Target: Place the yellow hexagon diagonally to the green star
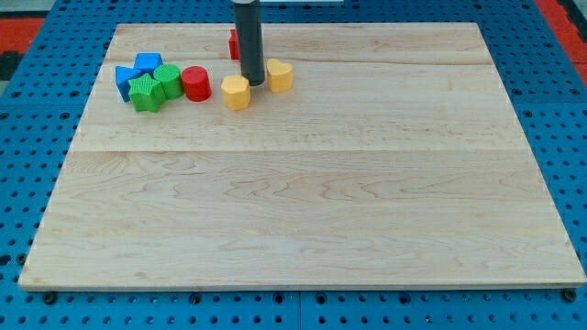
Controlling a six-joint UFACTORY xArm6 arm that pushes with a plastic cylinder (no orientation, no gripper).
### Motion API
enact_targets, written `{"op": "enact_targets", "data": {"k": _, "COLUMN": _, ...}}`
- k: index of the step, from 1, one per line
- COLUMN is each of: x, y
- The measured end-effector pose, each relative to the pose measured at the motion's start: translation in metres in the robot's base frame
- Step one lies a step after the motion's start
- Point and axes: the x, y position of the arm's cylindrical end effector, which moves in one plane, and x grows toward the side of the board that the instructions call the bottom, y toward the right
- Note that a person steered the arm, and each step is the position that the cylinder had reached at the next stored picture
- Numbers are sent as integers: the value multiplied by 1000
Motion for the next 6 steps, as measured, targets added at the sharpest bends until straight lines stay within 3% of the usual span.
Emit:
{"op": "enact_targets", "data": {"k": 1, "x": -31, "y": -52}}
{"op": "enact_targets", "data": {"k": 2, "x": -4, "y": -58}}
{"op": "enact_targets", "data": {"k": 4, "x": 60, "y": 68}}
{"op": "enact_targets", "data": {"k": 6, "x": 49, "y": -22}}
